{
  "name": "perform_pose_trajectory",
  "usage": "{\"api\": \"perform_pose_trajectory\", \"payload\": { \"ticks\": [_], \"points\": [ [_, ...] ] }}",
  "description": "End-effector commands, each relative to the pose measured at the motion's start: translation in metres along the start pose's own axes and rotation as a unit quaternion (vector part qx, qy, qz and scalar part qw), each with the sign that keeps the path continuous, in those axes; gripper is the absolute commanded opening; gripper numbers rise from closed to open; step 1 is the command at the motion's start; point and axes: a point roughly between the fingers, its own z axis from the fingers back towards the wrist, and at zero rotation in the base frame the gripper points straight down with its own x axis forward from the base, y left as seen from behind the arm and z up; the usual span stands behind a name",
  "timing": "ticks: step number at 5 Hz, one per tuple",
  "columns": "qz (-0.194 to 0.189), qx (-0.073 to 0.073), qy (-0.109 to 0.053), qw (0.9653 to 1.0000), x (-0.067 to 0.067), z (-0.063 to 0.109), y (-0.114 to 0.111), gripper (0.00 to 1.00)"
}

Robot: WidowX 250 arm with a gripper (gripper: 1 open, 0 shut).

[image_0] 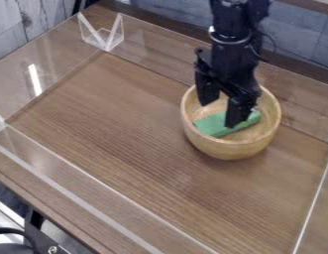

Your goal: Move green stick from inside the wooden bowl to the table next to it

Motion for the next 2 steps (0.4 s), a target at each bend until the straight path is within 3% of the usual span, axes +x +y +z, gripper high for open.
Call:
{"api": "perform_pose_trajectory", "payload": {
  "ticks": [1, 2],
  "points": [
    [-0.021, 0.005, -0.046, 0.9987, 0.0146, 0.0207, 0.0111, 1.00],
    [-0.037, -0.003, -0.046, 0.9982, 0.0188, 0.0182, 0.0154, 1.00]
  ]
}}
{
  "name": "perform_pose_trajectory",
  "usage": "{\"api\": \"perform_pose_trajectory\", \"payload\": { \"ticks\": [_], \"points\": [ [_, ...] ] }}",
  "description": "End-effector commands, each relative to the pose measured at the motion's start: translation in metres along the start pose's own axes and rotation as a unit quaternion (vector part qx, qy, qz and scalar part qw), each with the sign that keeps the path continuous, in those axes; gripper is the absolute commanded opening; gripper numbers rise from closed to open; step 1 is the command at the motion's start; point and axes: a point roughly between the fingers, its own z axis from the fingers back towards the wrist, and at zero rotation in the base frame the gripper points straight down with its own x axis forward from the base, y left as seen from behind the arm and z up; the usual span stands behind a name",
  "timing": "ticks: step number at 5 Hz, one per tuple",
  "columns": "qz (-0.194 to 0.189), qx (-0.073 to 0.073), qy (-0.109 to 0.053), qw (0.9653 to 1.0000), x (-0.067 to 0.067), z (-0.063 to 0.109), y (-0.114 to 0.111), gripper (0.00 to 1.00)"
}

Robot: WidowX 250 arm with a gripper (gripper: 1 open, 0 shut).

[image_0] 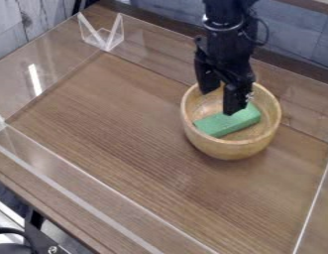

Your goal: Move green stick from inside the wooden bowl to the table next to it

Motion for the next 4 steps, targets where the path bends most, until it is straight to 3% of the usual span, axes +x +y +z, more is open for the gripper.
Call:
{"api": "perform_pose_trajectory", "payload": {
  "ticks": [1, 3, 4],
  "points": [
    [-0.009, 0.004, -0.020, 0.9997, 0.011, 0.010, 0.008, 1.00],
    [-0.021, -0.002, -0.017, 0.9996, 0.011, -0.024, 0.011, 1.00],
    [-0.001, 0.001, -0.018, 0.9998, 0.004, -0.028, 0.021, 1.00]
  ]
}}
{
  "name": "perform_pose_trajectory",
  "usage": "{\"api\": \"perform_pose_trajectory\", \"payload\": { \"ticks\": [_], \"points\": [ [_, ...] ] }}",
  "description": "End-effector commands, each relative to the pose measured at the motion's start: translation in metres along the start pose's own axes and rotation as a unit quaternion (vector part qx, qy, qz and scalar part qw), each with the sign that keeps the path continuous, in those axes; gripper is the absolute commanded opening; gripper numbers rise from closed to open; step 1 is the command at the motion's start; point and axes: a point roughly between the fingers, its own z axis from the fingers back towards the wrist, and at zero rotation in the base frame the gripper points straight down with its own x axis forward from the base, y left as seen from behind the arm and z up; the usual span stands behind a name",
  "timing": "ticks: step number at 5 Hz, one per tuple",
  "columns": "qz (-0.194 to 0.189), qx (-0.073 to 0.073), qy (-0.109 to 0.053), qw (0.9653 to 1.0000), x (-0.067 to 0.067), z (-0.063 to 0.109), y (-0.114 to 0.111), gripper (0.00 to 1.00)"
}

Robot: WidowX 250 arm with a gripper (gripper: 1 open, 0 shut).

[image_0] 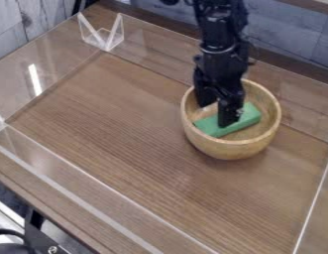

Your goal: Move green stick from inside the wooden bowl to the table next to it

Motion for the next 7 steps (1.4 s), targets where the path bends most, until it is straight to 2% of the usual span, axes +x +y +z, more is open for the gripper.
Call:
{"api": "perform_pose_trajectory", "payload": {
  "ticks": [1, 3, 4, 5, 7],
  "points": [
    [0.024, 0.014, -0.023, 0.9994, 0.002, 0.011, 0.013, 1.00],
    [-0.049, 0.003, -0.028, 0.9984, 0.008, 0.014, 0.019, 1.00],
    [-0.090, -0.005, -0.028, 0.9955, 0.009, 0.012, 0.013, 1.00],
    [-0.129, -0.011, -0.028, 0.9912, 0.010, 0.011, 0.007, 1.00],
    [-0.124, -0.009, -0.029, 0.9918, 0.014, 0.032, 0.013, 1.00]
  ]
}}
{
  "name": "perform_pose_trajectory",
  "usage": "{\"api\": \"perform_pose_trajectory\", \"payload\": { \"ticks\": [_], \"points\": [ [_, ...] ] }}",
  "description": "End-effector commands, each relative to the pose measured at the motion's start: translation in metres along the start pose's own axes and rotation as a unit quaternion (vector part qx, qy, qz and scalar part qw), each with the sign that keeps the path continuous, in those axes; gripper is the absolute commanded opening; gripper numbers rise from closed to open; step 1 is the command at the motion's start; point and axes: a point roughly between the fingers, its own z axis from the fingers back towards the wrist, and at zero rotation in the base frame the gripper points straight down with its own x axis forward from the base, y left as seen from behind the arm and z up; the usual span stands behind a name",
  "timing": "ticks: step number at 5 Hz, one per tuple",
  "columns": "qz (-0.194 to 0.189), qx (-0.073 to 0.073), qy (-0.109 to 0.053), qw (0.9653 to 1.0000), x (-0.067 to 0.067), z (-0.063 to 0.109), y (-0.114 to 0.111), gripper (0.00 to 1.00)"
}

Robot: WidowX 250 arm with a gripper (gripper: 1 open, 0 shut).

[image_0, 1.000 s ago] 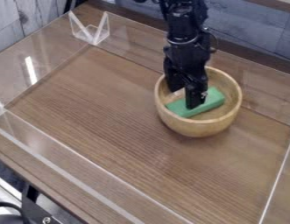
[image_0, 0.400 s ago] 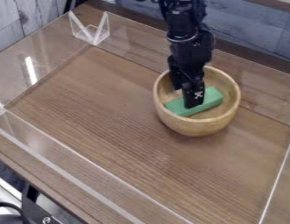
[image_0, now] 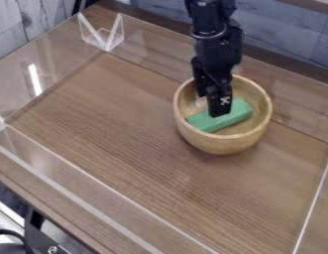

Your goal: Move green stick from inside the wooden bowl to the table next to it

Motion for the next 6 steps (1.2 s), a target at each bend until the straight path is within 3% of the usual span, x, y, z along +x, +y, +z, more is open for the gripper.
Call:
{"api": "perform_pose_trajectory", "payload": {
  "ticks": [1, 2, 3, 4, 5, 6],
  "points": [
    [-0.010, 0.025, -0.027, 0.9993, 0.013, 0.031, 0.012, 0.00],
    [-0.014, 0.020, -0.023, 0.9994, 0.017, 0.030, 0.019, 0.00],
    [-0.010, 0.030, -0.030, 0.9990, 0.018, 0.050, 0.031, 0.00],
    [-0.019, 0.022, -0.027, 0.9992, 0.016, 0.036, 0.024, 1.00],
    [-0.031, 0.015, -0.025, 0.9991, 0.013, 0.023, 0.017, 1.00],
    [-0.036, 0.013, -0.023, 0.9990, 0.013, 0.020, 0.022, 0.00]
  ]
}}
